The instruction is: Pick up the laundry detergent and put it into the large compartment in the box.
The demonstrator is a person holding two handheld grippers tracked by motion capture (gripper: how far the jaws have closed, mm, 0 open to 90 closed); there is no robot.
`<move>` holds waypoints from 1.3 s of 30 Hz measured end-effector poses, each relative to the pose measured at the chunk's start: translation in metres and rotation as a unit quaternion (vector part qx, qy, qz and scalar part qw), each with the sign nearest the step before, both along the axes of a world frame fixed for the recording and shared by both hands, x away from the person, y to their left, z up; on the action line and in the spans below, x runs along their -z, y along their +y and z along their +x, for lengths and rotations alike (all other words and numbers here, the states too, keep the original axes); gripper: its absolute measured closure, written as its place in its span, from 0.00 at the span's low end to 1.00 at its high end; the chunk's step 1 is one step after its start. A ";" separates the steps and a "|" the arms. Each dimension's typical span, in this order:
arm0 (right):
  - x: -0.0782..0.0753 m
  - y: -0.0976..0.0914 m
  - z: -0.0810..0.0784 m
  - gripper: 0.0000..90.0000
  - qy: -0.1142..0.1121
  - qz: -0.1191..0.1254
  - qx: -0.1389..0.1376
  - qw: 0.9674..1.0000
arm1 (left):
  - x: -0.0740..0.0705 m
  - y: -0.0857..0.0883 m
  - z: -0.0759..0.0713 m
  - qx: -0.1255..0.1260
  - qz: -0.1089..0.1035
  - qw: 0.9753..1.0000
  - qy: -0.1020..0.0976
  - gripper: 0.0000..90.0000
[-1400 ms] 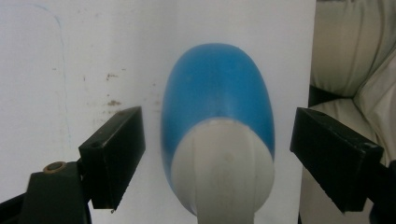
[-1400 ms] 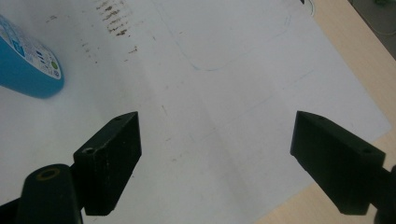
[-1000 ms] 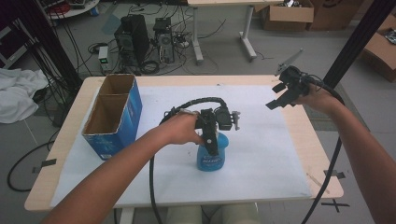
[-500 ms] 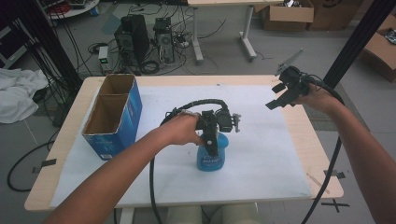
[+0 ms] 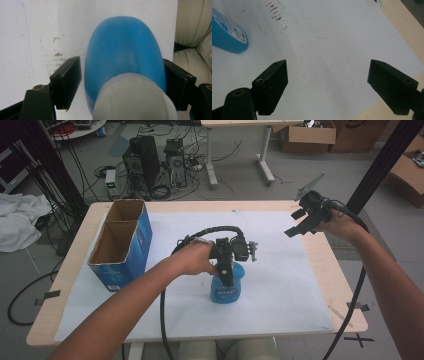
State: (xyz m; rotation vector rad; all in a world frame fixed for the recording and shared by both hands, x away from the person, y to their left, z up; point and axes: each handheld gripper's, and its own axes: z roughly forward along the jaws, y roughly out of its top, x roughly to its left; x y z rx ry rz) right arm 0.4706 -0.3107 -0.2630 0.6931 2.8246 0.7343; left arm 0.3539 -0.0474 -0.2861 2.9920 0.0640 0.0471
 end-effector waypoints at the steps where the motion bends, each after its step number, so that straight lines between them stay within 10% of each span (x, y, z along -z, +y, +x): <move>1: 0.000 0.000 0.000 0.18 0.000 0.000 -0.001 1.000 | 0.000 0.000 0.000 -0.001 0.000 1.000 -0.001 0.28; 31: 0.001 0.003 0.000 0.19 0.002 0.001 -0.004 1.000 | -0.002 0.003 -0.003 0.005 -0.001 1.000 -0.001 0.42; 39: 0.001 -0.002 -0.001 0.19 0.006 0.001 0.001 1.000 | -0.032 0.015 -0.002 -0.037 -0.018 0.999 -0.013 0.42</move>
